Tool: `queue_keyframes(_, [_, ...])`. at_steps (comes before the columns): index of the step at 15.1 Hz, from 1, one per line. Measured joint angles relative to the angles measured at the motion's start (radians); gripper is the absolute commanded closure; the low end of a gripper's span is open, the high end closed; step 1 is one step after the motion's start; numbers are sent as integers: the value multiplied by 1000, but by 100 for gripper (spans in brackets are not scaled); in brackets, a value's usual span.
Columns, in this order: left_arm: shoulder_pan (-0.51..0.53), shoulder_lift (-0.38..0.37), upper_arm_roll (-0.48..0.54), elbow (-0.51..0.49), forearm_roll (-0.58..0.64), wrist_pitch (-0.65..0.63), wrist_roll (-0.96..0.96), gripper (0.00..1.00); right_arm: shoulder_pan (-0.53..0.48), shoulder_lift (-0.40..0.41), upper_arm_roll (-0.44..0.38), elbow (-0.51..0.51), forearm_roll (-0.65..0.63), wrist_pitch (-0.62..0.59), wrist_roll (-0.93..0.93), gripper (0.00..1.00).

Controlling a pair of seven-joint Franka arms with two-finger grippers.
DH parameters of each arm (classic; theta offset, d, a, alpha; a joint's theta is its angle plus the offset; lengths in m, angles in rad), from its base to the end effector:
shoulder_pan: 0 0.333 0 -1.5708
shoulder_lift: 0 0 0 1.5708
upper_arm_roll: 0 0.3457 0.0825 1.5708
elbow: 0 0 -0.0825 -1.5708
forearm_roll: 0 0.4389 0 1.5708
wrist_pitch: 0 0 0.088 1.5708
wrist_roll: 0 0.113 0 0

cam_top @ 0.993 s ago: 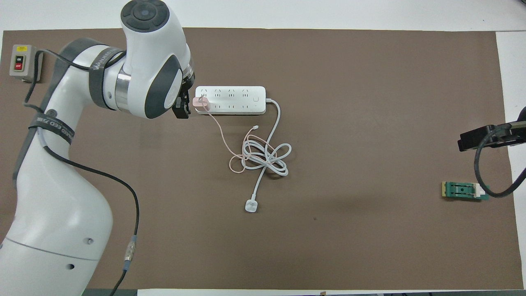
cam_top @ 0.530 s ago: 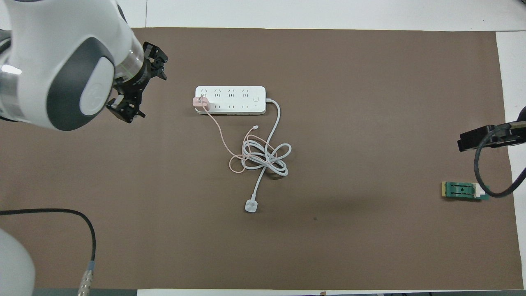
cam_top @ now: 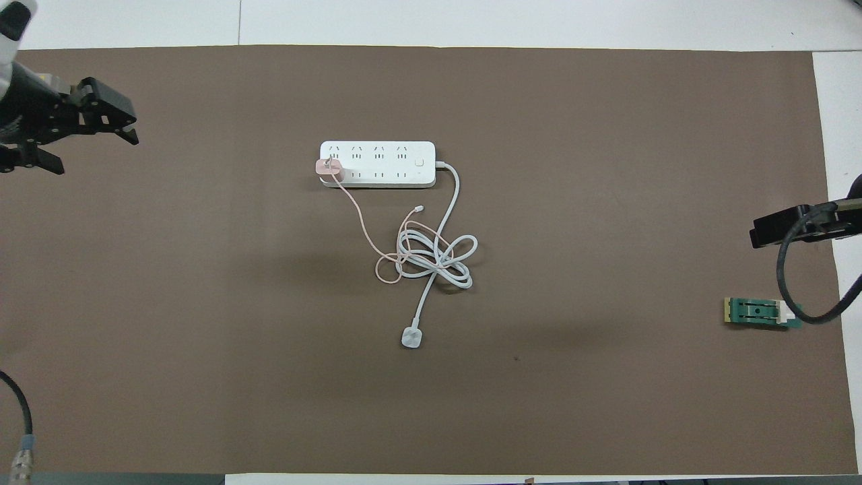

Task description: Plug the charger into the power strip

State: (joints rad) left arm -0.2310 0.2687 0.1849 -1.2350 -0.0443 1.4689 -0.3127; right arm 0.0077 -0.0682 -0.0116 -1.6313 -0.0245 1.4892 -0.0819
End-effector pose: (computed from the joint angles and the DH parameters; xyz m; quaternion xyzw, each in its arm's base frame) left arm 0.6843 -0.0566 0.6426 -0.9916 -0.1281 0.0146 0.0051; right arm 0.5764 -0.0054 0.6502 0.9985 0.0384 -0.0374 0.0102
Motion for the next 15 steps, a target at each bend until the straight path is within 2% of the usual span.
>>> queue_keyframes(2, [63,-38,0,-14,0,-9,174,0,0,0,0,0,0,0,0,0])
queue_keyframes(3, [74,-61,0,-44,0,-3,195,0,0,0,0,0,0,0,0,0])
queue_keyframes(8, [81,-265,-3,-360,22,113,285,0,0,0,0,0,0,0,0,0])
queue_keyframes(10, [81,-326,-4,-445,26,128,296,0,0,0,0,0,0,0,0,0])
queue_keyframes(15, [105,-364,-2,-480,32,85,299,0,0,0,0,0,0,0,0,0])
